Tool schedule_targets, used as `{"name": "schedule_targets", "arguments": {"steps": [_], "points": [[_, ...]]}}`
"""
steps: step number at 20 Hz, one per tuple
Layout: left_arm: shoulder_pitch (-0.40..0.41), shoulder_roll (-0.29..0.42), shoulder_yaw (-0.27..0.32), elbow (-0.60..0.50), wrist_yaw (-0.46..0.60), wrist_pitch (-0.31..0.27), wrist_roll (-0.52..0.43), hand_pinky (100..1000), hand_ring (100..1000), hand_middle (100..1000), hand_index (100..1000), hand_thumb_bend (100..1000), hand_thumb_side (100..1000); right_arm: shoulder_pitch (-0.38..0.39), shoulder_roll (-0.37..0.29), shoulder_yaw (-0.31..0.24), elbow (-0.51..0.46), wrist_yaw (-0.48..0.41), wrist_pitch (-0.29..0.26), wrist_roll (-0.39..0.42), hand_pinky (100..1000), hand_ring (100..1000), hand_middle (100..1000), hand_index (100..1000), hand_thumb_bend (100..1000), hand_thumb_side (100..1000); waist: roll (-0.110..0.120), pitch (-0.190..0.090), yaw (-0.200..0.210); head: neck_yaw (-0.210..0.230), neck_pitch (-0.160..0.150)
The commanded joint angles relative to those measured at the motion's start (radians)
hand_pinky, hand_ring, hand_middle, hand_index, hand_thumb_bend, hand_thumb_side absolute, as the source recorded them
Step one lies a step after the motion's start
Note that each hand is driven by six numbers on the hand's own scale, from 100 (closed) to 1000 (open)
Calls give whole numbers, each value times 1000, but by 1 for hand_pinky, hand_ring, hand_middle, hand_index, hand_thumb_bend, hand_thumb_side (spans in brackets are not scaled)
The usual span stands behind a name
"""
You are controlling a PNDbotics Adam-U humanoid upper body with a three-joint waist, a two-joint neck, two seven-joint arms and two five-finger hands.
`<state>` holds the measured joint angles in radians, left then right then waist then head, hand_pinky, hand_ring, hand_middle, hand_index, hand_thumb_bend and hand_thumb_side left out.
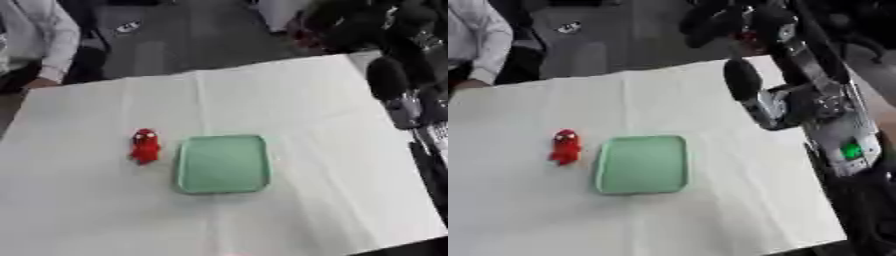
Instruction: Pick up objects on the table and place them in the box.
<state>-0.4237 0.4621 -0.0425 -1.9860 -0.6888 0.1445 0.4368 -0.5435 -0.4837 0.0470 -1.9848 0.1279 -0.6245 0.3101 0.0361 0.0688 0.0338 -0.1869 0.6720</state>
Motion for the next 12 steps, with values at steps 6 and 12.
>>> {"name": "schedule_targets", "arguments": {"steps": [6, 12], "points": [[-12, 16, 10, -14, -4, -1, -2, 528, 516, 821, 809, 333, 724, -16, -13, -3, -15, -2, 0, 4, 617, 658, 641, 707, 100, 787, -2, -14, 1, -3, -48], [-12, 15, 8, -14, -6, 5, -15, 523, 507, 821, 813, 342, 724, -14, -14, -13, -15, 1, 3, -1, 617, 658, 643, 709, 100, 787, -1, -13, -7, 2, -20]]}}
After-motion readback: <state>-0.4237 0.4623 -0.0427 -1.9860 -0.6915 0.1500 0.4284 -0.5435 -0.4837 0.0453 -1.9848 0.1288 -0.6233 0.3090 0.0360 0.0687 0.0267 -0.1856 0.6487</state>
